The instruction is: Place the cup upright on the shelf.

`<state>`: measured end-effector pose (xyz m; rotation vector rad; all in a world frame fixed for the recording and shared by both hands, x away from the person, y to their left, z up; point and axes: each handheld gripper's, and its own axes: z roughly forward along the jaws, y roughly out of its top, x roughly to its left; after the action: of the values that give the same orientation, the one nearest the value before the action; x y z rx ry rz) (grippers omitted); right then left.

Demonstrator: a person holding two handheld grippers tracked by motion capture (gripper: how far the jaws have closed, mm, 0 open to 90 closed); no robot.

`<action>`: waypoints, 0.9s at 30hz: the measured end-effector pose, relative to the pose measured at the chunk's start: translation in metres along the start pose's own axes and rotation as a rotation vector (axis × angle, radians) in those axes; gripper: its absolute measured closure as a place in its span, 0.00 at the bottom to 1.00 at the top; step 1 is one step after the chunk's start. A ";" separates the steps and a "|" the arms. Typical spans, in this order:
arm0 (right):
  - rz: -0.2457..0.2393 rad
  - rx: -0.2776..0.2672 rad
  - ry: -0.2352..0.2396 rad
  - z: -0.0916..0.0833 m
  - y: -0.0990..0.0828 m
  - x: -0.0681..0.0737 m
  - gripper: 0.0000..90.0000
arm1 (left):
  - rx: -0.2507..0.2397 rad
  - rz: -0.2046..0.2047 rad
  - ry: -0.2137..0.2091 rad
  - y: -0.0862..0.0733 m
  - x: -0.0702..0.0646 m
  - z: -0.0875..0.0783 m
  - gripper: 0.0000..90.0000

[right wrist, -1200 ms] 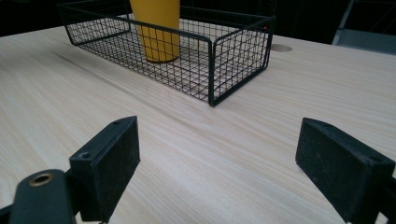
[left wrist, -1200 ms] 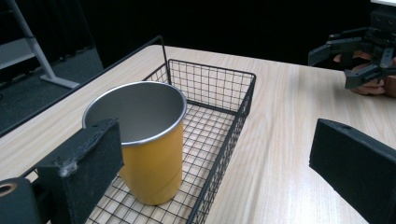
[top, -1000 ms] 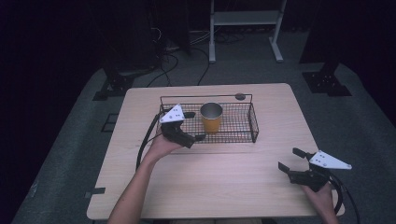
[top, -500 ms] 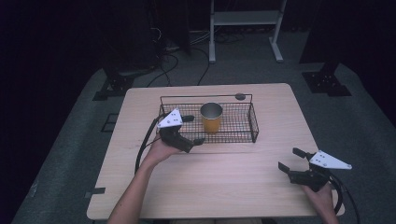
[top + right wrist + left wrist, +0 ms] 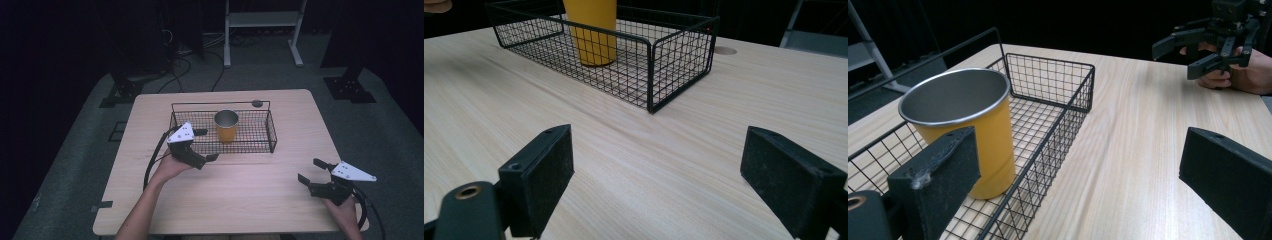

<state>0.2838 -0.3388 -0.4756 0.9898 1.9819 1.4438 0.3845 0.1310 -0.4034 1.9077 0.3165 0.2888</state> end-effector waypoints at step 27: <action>0.000 0.001 0.000 0.000 0.000 0.000 0.14 | -0.011 0.005 -0.011 -0.016 -0.025 -0.016 0.02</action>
<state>0.2838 -0.3388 -0.4756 0.9908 1.9832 1.4427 0.3543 0.1419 -0.4135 1.8989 0.3018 0.2828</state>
